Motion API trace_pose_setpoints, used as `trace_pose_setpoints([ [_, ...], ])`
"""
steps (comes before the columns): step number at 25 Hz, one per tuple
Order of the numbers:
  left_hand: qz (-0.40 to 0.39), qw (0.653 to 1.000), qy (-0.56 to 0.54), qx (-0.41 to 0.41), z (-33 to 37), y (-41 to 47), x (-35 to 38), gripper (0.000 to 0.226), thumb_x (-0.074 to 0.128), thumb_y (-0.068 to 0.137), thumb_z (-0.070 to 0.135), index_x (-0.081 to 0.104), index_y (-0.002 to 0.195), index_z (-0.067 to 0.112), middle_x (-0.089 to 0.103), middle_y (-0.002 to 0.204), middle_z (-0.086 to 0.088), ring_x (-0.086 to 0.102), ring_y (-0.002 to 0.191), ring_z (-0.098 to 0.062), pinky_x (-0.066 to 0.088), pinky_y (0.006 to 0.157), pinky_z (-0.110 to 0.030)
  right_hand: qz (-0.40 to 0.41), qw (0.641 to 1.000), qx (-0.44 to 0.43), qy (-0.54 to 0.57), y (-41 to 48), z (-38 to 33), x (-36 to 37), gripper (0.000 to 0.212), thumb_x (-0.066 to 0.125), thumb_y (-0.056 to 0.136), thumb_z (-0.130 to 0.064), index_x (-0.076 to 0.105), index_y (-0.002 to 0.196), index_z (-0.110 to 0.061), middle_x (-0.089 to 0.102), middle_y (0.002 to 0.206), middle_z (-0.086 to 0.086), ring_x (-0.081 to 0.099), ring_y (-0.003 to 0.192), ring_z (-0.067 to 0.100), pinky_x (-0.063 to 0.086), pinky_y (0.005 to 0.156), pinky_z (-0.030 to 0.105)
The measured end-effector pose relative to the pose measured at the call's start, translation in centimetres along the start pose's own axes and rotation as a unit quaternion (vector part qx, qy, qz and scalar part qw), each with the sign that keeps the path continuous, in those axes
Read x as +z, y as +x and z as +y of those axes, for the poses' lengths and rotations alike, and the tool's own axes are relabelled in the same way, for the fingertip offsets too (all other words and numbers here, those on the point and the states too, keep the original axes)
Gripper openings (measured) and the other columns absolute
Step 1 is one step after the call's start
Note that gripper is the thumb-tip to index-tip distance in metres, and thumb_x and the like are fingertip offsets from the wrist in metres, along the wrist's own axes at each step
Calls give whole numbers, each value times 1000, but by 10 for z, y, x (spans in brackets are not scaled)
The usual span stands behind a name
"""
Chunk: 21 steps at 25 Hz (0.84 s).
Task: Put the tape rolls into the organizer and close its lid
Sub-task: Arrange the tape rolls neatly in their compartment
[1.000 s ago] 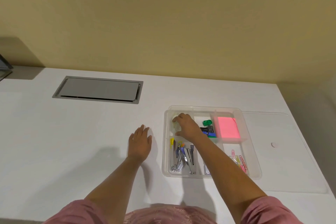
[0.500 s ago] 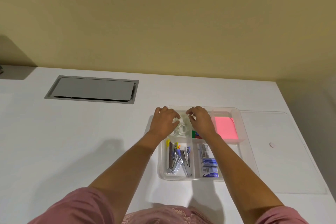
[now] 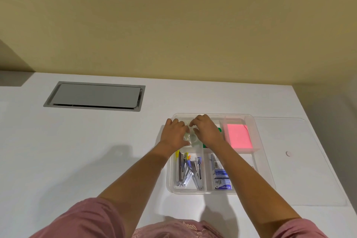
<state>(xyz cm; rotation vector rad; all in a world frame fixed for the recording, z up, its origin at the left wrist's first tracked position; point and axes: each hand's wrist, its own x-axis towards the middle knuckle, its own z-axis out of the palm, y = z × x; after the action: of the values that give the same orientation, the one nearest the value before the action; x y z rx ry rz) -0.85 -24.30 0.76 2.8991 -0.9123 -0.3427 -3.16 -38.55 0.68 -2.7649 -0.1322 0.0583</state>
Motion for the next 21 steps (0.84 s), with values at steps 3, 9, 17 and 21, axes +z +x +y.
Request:
trace_pose_setpoints([
  [3, -4, 1000, 6, -4, 1, 1, 2, 44, 66, 78, 46, 58, 116, 23, 64, 115, 2, 48, 115, -22, 28, 98, -35, -38, 998, -18, -38, 2, -2, 4, 22, 59, 81, 2, 69, 100, -4, 68, 102, 17, 55, 101, 34, 47, 88, 41],
  [9, -7, 999, 34, -8, 2, 4, 4, 42, 65, 77, 51, 59, 106, 22, 66, 108, 1, 50, 111, -22, 29, 97, -35, -69, 991, -19, -116, 1, -10, 6, 13, 71, 75, -8, 68, 88, -7, 70, 84, 14, 58, 90, 33, 48, 80, 38],
  [17, -16, 1000, 3, -14, 3, 4, -1, 42, 68, 74, 41, 52, 105, 17, 69, 103, 0, 53, 104, -23, 29, 94, -35, -95, 979, 30, -178, 2, -18, 8, 22, 63, 78, -7, 60, 100, -8, 72, 92, 10, 57, 99, 29, 38, 94, 33],
  [21, -17, 1000, 5, -17, 3, 4, 1, 45, 66, 75, 47, 54, 104, 16, 70, 102, -1, 52, 105, -23, 29, 95, -35, -33, 981, -7, -193, 7, -24, -1, 32, 85, 32, -8, 60, 49, -16, 58, 38, -2, 58, 47, 19, 50, 57, 20],
])
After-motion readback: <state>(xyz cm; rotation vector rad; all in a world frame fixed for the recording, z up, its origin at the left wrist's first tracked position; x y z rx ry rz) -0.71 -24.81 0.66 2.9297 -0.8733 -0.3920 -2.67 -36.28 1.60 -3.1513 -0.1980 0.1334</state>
